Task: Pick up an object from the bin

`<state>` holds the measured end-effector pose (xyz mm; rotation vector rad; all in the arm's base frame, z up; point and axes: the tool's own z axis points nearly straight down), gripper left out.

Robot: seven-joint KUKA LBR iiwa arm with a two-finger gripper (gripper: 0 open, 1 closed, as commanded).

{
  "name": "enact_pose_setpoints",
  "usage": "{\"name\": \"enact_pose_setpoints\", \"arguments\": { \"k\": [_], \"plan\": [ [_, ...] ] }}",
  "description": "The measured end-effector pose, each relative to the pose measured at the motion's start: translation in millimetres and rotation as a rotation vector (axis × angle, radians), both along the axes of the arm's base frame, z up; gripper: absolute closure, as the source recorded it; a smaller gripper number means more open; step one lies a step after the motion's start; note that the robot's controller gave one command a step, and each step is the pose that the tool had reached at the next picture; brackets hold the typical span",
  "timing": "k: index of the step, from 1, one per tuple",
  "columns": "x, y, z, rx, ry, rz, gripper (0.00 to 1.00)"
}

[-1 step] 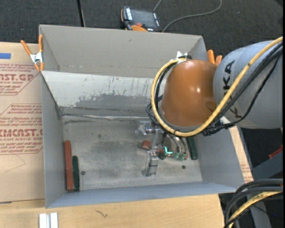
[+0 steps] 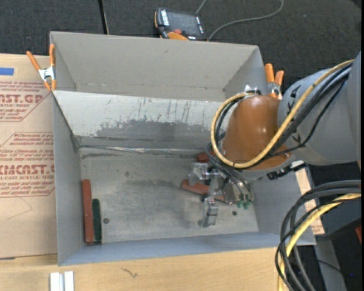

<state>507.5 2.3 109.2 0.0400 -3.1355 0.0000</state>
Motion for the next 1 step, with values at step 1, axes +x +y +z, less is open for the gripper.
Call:
{"name": "enact_pose_setpoints", "arguments": {
  "k": [1],
  "plan": [
    [70.5, -57.7, -39.7, 0.002, -0.009, 0.086, 0.00]
  ]
}}
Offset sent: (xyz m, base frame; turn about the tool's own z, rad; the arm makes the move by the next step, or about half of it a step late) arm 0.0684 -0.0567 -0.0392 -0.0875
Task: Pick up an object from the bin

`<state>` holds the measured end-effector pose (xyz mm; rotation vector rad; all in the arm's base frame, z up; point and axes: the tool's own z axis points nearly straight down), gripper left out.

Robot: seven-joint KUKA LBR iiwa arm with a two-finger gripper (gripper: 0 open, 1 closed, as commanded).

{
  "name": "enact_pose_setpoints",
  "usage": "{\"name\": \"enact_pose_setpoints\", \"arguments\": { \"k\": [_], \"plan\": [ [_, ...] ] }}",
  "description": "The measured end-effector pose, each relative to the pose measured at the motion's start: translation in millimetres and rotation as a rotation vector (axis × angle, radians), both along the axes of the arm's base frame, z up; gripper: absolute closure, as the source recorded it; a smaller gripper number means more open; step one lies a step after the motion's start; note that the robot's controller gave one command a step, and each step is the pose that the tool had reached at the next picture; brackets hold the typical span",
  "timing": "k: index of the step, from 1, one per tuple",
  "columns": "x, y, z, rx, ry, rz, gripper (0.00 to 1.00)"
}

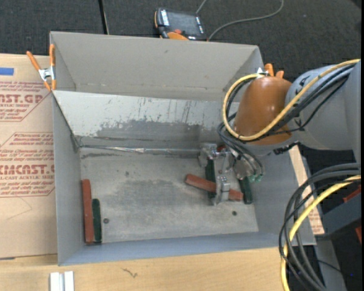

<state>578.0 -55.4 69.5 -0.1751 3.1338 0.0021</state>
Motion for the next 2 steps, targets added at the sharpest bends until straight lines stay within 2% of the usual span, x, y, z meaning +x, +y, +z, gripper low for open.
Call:
{"name": "enact_pose_setpoints", "arguments": {
  "k": [1, 2],
  "plan": [
    [-1.5, 1.5, 0.7, 0.000, 0.001, 0.001, 1.00],
    [11.7, 18.8, 201.1, -0.002, -0.009, -0.002, 1.00]
  ]
}}
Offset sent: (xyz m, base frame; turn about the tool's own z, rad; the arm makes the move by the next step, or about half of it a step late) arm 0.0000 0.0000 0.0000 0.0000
